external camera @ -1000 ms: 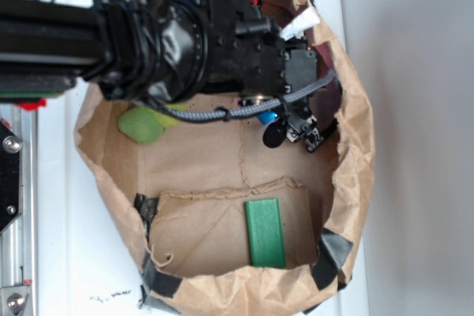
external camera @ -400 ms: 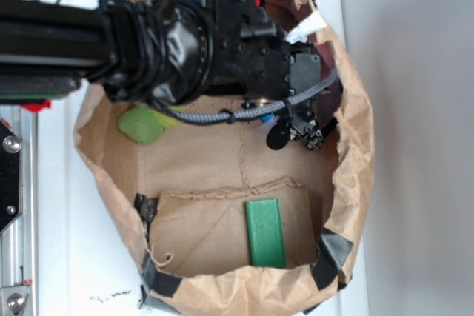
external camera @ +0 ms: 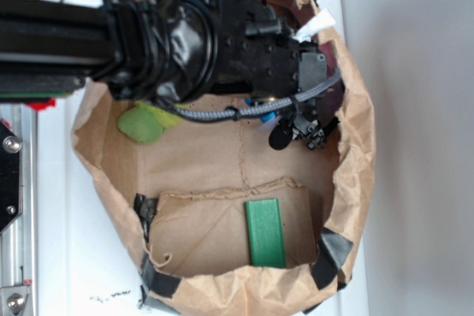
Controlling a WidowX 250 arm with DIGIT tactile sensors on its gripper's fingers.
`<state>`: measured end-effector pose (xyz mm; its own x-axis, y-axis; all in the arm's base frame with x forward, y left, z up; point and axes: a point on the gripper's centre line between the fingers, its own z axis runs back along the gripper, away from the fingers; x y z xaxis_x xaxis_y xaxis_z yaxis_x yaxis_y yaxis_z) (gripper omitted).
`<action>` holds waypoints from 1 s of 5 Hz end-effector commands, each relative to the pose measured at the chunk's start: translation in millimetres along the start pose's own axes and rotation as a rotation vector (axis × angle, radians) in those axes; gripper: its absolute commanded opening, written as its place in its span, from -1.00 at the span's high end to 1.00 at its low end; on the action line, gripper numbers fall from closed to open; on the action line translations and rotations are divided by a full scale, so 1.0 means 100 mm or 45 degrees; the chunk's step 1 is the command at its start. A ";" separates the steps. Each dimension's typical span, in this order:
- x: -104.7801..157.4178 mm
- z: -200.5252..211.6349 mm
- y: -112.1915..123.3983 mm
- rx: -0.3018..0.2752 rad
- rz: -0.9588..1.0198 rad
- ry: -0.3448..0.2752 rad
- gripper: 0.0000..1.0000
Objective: Grab the blue block.
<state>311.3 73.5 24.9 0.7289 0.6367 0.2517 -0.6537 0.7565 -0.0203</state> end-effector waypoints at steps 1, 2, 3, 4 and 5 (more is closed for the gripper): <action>0.01 0.69 0.12 -0.042 -0.012 -0.003 1.00; -0.04 0.83 0.14 -0.065 -0.041 0.003 1.00; -0.04 0.94 0.14 -0.072 -0.086 0.007 1.00; -0.02 1.03 0.12 -0.065 -0.146 -0.020 1.00; -0.01 1.06 0.07 -0.078 -0.289 -0.075 1.00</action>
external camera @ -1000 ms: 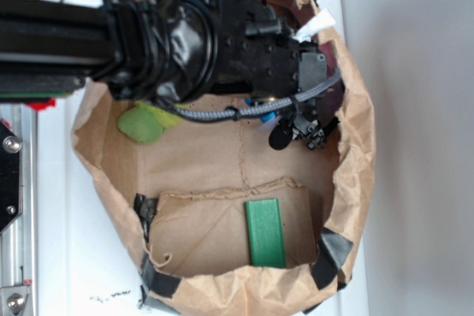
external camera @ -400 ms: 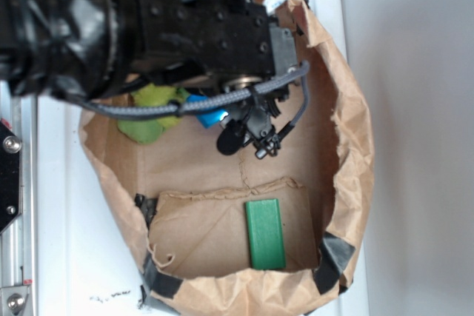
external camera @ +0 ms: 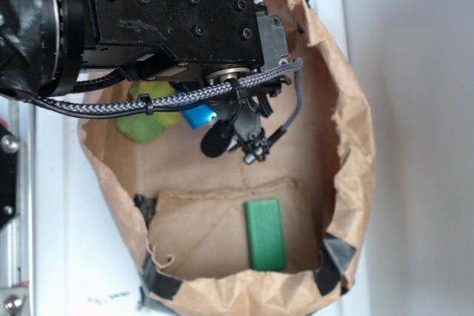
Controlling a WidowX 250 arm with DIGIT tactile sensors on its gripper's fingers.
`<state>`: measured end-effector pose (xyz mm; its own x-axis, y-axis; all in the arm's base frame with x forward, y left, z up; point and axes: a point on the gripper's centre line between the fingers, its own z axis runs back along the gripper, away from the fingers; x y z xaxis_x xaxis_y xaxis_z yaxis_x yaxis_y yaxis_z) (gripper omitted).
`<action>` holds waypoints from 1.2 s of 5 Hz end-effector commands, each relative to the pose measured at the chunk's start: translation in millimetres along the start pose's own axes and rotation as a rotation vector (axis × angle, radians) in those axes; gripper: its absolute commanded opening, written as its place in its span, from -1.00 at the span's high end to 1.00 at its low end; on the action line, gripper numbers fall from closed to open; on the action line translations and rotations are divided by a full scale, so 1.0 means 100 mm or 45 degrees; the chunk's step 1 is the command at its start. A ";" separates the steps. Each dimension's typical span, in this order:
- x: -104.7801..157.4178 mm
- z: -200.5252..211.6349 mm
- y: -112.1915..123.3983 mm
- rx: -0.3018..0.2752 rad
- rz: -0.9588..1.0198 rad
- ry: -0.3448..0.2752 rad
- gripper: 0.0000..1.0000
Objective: Grab the blue block.
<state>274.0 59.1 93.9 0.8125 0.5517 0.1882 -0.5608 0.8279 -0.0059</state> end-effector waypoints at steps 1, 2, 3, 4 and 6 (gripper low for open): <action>0.17 0.43 -0.03 -0.160 -0.280 -0.230 1.00; 0.17 0.65 -0.10 -0.125 -0.379 -0.310 1.00; 0.16 0.89 -0.10 -0.025 -0.411 -0.318 1.00; 0.14 1.08 -0.10 0.064 -0.459 -0.319 1.00; 0.13 1.22 0.00 0.002 -0.485 -0.265 1.00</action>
